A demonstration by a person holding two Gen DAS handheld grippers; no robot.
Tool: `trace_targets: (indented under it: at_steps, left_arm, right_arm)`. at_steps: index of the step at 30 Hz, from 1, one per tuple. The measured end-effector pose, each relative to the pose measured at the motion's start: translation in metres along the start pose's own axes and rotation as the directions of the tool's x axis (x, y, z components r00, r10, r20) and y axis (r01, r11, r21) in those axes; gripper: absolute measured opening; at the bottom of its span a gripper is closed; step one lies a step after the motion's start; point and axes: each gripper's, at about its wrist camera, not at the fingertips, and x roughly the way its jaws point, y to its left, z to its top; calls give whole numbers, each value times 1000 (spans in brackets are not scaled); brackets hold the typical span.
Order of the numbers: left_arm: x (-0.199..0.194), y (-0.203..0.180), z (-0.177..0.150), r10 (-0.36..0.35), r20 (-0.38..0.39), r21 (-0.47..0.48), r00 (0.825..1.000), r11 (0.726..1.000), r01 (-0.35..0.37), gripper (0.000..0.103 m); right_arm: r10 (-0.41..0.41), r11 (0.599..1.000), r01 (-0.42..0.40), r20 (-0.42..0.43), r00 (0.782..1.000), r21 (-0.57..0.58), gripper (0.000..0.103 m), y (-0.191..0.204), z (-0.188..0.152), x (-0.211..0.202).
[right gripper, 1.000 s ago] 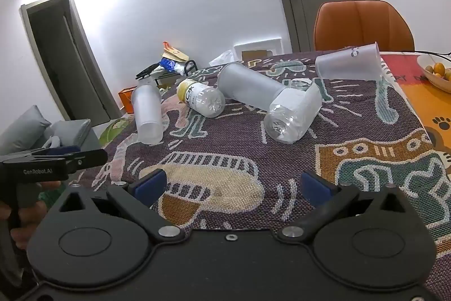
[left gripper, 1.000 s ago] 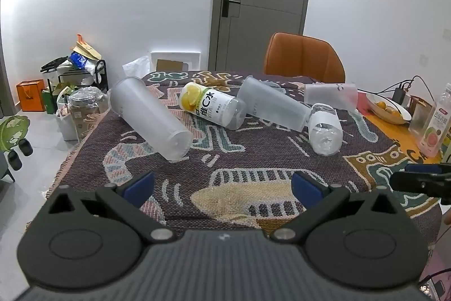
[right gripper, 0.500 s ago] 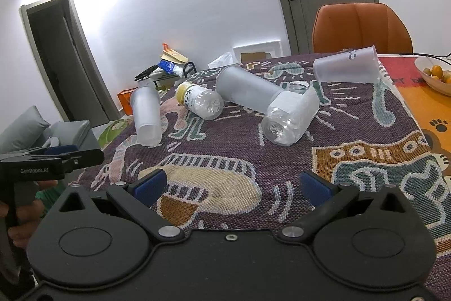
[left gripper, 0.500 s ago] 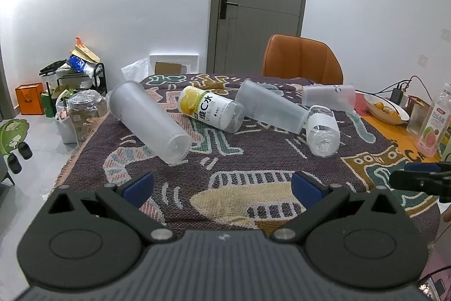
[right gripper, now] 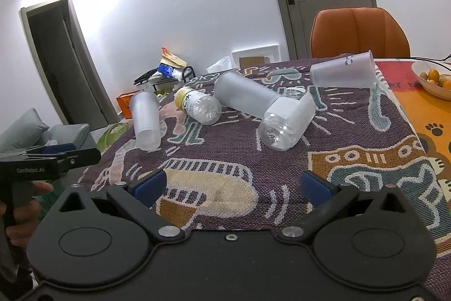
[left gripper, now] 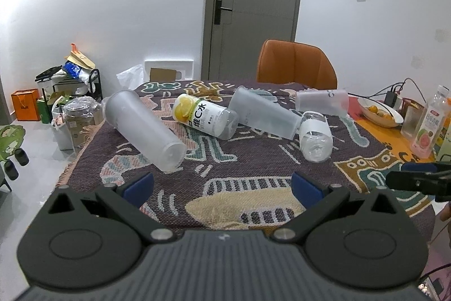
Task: Flip cup upright
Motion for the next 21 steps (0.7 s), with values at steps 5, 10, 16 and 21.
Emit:
trace_targets:
  at_steps: [5, 10, 16, 21]
  left_arm:
    - [-2, -1, 1, -3, 6, 3, 1000, 1000, 3, 103]
    - [-2, -1, 1, -3, 1, 9, 1000, 1000, 3, 103]
    - [-1, 0, 1, -4, -3, 5, 1000, 1000, 4, 103]
    - [0, 3, 2, -4, -5, 0, 1000, 1000, 4, 103]
  right_arm:
    - [-3, 1000, 3, -1, 1000, 2, 103, -1, 0, 1]
    - [-3, 1000, 3, -2, 1000, 4, 103, -1, 0, 1]
    - [-3, 1000, 3, 3, 1000, 4, 103, -3, 0, 1]
    - [-5, 1000, 5, -1, 1000, 5, 103, -2, -1, 3]
